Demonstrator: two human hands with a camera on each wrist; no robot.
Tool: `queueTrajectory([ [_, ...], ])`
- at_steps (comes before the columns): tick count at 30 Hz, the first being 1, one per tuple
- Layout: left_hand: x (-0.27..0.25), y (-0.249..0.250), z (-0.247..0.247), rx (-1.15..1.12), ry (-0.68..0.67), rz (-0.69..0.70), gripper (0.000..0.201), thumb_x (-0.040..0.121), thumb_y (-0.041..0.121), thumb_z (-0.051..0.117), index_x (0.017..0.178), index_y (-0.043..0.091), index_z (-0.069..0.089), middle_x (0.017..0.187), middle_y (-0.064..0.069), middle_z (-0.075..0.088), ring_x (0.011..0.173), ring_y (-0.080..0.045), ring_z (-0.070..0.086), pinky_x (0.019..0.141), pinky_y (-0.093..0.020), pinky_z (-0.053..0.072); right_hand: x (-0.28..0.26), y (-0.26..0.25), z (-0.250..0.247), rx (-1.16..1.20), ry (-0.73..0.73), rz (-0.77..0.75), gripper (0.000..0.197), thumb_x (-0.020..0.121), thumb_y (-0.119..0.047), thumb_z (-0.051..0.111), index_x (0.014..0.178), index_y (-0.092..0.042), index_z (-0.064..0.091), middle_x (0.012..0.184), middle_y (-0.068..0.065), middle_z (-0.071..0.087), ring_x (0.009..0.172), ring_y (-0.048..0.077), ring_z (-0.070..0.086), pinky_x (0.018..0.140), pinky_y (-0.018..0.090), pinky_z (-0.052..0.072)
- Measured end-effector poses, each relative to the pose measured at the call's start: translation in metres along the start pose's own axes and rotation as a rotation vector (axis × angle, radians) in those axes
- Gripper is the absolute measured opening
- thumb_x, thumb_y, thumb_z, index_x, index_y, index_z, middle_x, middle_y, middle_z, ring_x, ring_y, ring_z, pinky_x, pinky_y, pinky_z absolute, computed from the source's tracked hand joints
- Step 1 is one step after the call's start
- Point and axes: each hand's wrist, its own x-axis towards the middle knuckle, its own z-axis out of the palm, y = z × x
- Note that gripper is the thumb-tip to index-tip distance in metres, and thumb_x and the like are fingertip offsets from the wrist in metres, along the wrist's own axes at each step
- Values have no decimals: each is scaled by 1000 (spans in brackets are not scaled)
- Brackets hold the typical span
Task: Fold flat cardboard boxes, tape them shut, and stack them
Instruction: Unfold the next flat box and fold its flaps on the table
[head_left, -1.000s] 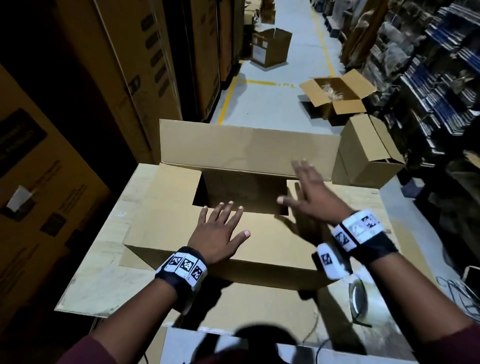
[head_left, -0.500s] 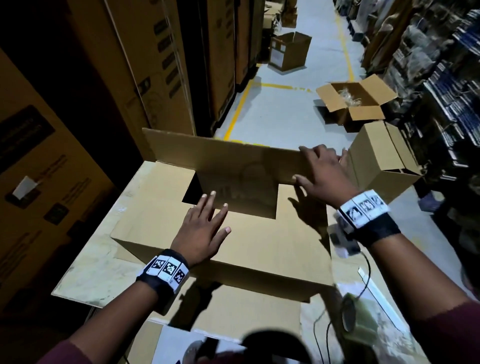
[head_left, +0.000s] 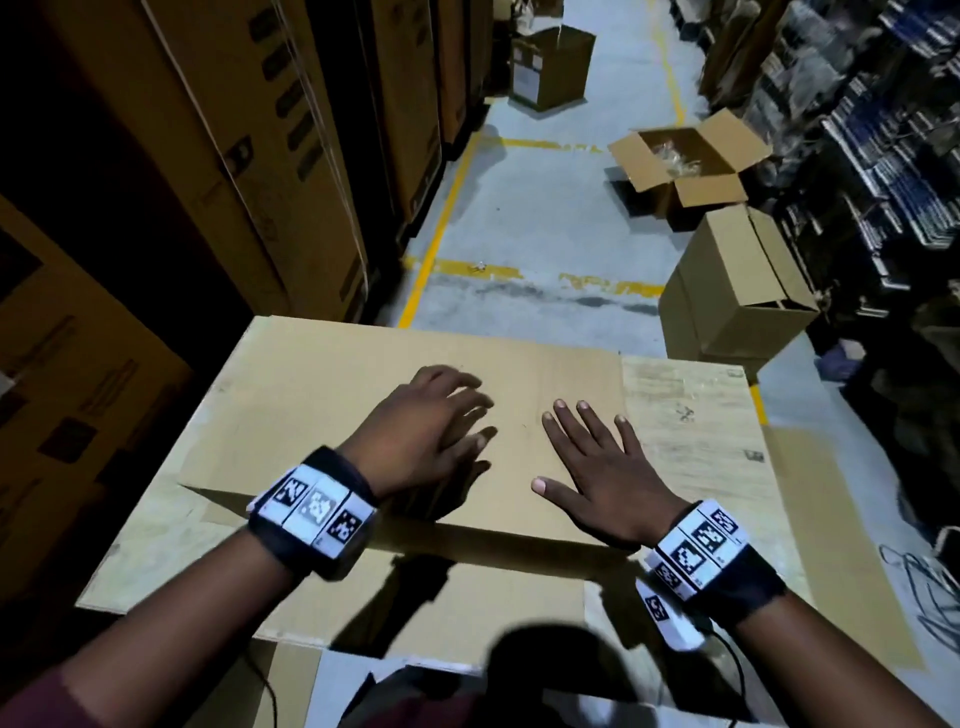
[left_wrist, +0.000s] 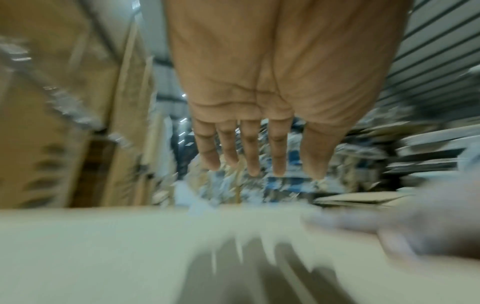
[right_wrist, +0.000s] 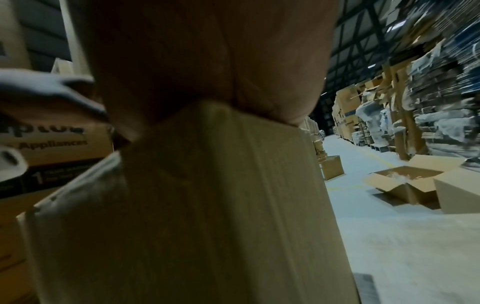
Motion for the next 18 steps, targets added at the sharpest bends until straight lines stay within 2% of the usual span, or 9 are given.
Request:
queueTrajectory([
  [2, 33, 1, -8, 36, 5, 61, 43, 92, 45, 57, 131, 27, 60, 136, 2, 56, 131, -23, 44, 101, -40, 46, -1, -2, 3, 0, 56, 4, 84, 95, -78, 11, 161, -31, -9, 165, -11, -24, 154, 16, -22, 122, 50, -13],
  [4, 69, -7, -4, 63, -84, 22, 52, 93, 46, 59, 141, 27, 51, 147, -2, 48, 139, -24, 36, 107, -45, 41, -3, -5, 7, 8, 117, 27, 84, 93, -79, 7, 162, -32, -4, 167, -11, -18, 155, 18, -17, 123, 52, -9],
  [7, 106, -36, 18, 184, -352, -201, 101, 81, 66, 67, 158, 24, 17, 165, -9, 16, 151, -31, 12, 119, -49, 25, -6, -11, 11, 35, 152, 142, 85, 92, -80, 6, 162, -33, -3, 168, -11, -17, 155, 18, -17, 124, 55, -3],
  [8, 111, -44, 25, 205, -390, -267, 113, 75, 75, 65, 159, 22, 10, 166, -10, 13, 152, -32, 9, 121, -50, 20, -6, -13, 12, 55, 169, 186, 86, 91, -80, 7, 162, -32, -2, 168, -10, -17, 155, 18, -18, 124, 55, -2],
  [10, 112, -53, 35, 203, -396, -326, 124, 67, 86, 60, 159, 22, 7, 162, -10, 21, 150, -32, 16, 121, -52, 14, -5, -19, 17, 97, 202, 261, 89, 91, -82, 7, 162, -29, -1, 168, -8, -16, 155, 18, -18, 124, 56, 1],
  [12, 106, -56, 37, 191, -378, -318, 127, 62, 89, 61, 158, 25, 9, 158, -9, 29, 147, -31, 21, 120, -53, 12, -5, -24, 21, 133, 254, 342, 97, 88, -85, 6, 163, -23, 1, 169, -2, -13, 156, 21, -14, 124, 55, 6],
  [14, 100, -58, 39, 192, -368, -307, 131, 58, 90, 63, 158, 25, 7, 157, -9, 28, 147, -32, 20, 120, -55, 9, -3, -28, 22, 177, 286, 425, 105, 84, -89, 10, 162, -20, -4, 169, 2, -13, 156, 23, -14, 124, 52, 10],
  [16, 97, -57, 44, 185, -386, -313, 135, 59, 89, 63, 158, 25, -3, 161, -10, 16, 150, -32, 8, 119, -58, 0, 1, -29, 22, 208, 289, 482, 110, 80, -91, 13, 162, -20, -9, 169, 2, -15, 156, 24, -16, 124, 51, 13],
  [18, 95, -55, 52, 198, -417, -345, 138, 62, 88, 62, 156, 24, -17, 166, -9, -6, 152, -33, -9, 118, -60, -8, 5, -30, 20, 202, 276, 512, 113, 78, -92, 12, 162, -20, -9, 169, 2, -16, 156, 25, -14, 123, 52, 17],
])
